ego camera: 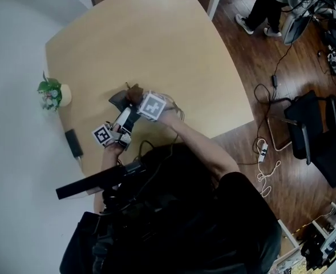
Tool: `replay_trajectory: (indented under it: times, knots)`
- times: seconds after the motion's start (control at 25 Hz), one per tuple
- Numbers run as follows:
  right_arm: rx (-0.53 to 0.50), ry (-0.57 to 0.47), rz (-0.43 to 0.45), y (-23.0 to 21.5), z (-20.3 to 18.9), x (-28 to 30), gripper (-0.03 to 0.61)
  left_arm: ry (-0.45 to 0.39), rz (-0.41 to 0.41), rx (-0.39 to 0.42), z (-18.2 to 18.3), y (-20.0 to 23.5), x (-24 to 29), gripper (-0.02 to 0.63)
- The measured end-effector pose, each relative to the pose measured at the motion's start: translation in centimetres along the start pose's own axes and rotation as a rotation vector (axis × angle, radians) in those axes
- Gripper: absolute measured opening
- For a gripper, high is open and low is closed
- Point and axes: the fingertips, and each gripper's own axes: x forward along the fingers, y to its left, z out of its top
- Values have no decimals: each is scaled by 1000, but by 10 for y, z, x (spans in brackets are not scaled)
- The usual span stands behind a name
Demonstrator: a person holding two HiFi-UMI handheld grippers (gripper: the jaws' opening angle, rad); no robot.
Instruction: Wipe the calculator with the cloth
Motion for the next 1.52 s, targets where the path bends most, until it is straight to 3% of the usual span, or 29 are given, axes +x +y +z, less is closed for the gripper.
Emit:
replay_trajectory:
  times: [0.2, 0.4, 0.6, 0.72, 0.92, 1.12, 1.2, 1.32, 1.44, 1.52]
  knots:
    - [97, 65, 23, -18, -19, 9, 52, 67, 109, 66, -3, 9, 20, 318]
    - [150, 40, 40, -34, -24, 6, 52, 113, 172, 101, -6, 4, 45, 323]
    - [297, 39, -69, -71, -44, -28, 52, 140, 204, 57, -12, 7, 63, 324]
    - [323, 40, -104, -75, -55, -42, 52, 187, 161, 91, -21, -6, 85, 322]
    - [349, -24, -60, -75, -58, -35, 46, 201, 216, 125, -30, -10, 106, 316]
    - [362, -66, 87, -62, -46, -12, 51, 144, 305, 141, -13, -1, 90, 318]
    - [380, -26, 44, -72, -50, -15, 51, 148, 322, 115, -15, 5, 85, 316]
    - [397, 45, -105, -96, -65, -41, 51, 157, 308, 62, -26, 12, 83, 314]
    - [356, 107, -249, -116, -86, -74, 51, 173, 274, 55, -33, 12, 85, 314]
    - [336, 94, -343, -130, -96, -99, 51, 167, 262, 64, -31, 10, 83, 310]
